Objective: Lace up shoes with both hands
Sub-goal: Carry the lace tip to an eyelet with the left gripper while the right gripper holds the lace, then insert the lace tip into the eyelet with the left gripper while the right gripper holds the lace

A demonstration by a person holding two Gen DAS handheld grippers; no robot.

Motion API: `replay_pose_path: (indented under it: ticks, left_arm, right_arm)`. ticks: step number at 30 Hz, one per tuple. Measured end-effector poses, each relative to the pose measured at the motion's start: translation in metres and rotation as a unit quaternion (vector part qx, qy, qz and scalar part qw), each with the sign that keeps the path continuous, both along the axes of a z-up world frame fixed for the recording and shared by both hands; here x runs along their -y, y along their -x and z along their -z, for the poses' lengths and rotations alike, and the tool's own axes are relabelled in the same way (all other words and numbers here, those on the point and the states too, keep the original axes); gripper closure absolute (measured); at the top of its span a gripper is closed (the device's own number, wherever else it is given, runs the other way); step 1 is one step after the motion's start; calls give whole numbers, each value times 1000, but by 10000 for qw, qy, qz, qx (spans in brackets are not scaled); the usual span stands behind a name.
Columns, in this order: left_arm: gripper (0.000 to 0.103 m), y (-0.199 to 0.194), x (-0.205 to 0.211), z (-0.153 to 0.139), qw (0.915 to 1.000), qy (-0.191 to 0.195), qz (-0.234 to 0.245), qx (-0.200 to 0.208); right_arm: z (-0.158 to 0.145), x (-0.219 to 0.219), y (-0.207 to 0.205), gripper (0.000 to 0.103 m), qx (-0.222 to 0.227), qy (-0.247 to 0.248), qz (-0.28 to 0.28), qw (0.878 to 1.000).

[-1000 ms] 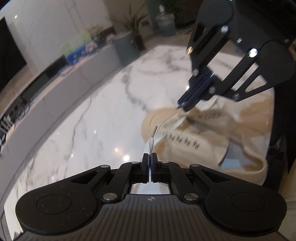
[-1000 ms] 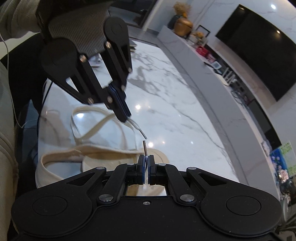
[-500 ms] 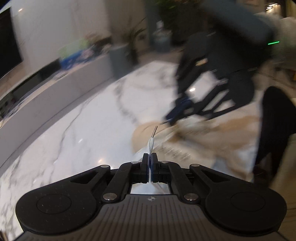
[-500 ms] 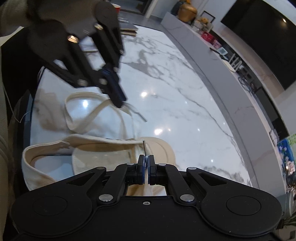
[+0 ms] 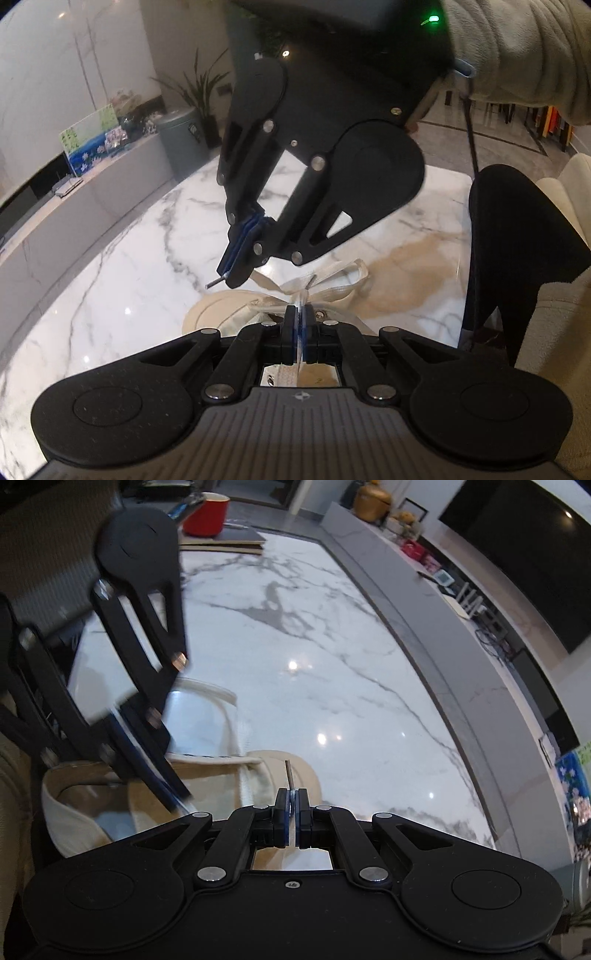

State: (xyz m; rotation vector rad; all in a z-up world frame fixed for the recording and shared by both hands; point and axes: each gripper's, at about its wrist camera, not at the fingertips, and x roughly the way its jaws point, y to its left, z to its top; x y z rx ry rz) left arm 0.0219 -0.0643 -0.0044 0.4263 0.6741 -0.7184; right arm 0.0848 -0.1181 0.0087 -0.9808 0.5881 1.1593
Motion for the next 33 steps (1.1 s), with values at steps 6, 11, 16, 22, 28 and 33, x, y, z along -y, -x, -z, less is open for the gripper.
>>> replay_pose_path:
  ticks: [6,11,16,22,28,33]
  left_arm:
    - [96,4,-19,-3,9998,-82,-160,-118]
    - [71,6,-27,-10,9996,223,-36,-145]
    - [71,-2,-50,-20,9973,543,-461,-181]
    - [92,-21,-58,-12,9940,162,-1024,-358]
    - [95,-33,-50,-1,9964,-52,-703,-464]
    - [95,-35,-52,10,9974,-123,-458,-540]
  right_arm:
    - [1,0,1,102,-34,-57,-22,10000]
    - [0,-4,4,102,-79,-60,-141,9999]
    - [7,-10,10,102,-111,89,-293,9995]
    - [19,-19,11,102,-98,365,-365,9986]
    - [27,-25,10,102,-130,628,-441,9970]
    - [31,-26,8,102,-179,721,-439,9963]
